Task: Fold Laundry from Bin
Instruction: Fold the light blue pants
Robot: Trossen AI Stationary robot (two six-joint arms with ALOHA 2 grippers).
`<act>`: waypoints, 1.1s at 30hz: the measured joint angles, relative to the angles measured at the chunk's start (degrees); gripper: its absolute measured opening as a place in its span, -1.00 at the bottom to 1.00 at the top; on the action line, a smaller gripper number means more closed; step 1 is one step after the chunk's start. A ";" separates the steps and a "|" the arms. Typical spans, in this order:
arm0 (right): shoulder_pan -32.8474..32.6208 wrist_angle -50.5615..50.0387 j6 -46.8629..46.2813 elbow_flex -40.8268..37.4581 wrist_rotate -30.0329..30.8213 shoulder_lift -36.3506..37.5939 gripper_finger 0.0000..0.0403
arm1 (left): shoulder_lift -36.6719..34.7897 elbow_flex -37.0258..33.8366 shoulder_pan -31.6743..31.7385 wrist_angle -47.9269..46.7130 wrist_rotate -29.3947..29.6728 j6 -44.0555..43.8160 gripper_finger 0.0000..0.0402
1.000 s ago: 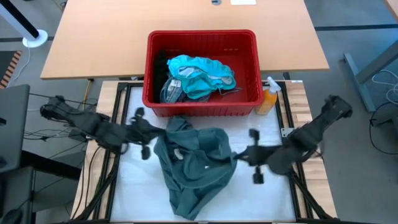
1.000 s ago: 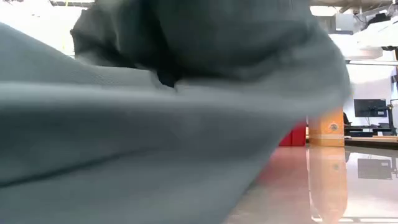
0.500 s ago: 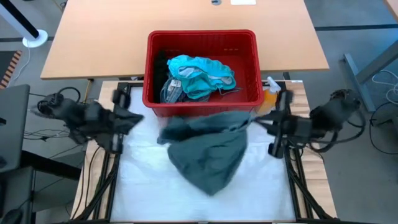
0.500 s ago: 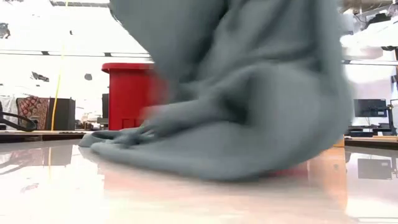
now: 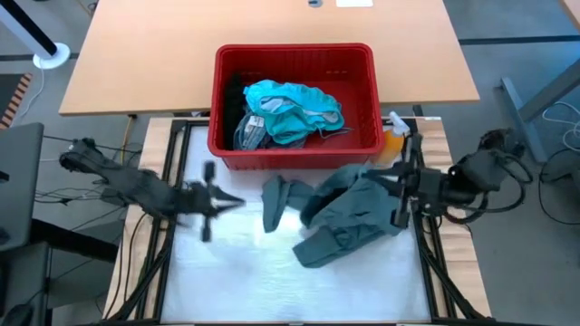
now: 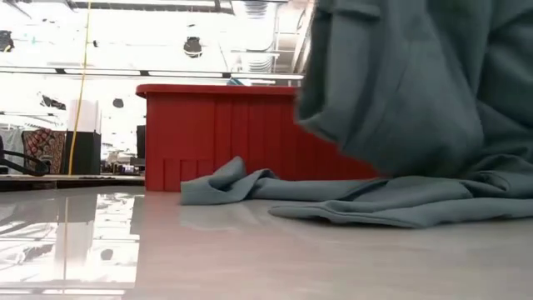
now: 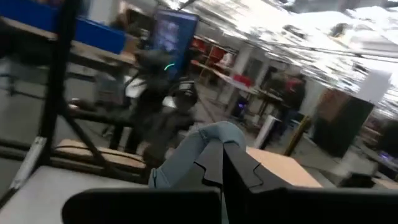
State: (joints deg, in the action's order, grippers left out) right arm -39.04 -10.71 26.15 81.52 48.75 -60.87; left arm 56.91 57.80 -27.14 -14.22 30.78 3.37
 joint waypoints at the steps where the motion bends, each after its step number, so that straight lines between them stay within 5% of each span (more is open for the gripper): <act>1: -0.21 0.68 0.09 0.07 0.20 0.05 -0.90 | 1.51 -2.24 0.34 0.29 -0.15 -0.86 -0.81; 9: -2.36 0.98 0.85 0.17 0.82 0.62 -0.90 | 13.42 -13.18 3.57 16.91 -2.83 0.64 -0.12; 17: -3.46 0.86 1.32 0.17 0.92 0.64 -0.90 | 27.61 -13.73 4.80 22.12 -2.02 6.19 0.42; 24: -3.42 0.84 2.72 0.17 0.93 0.64 -0.90 | 37.39 -13.73 6.89 33.13 3.43 -0.13 0.56; 33: -3.43 0.84 2.78 0.17 0.91 0.64 -0.90 | 42.71 -13.62 8.37 50.06 -1.99 0.03 0.55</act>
State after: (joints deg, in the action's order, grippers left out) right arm -42.47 -9.87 28.93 81.69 49.66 -60.23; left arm 99.61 44.18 -18.77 35.84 28.79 3.40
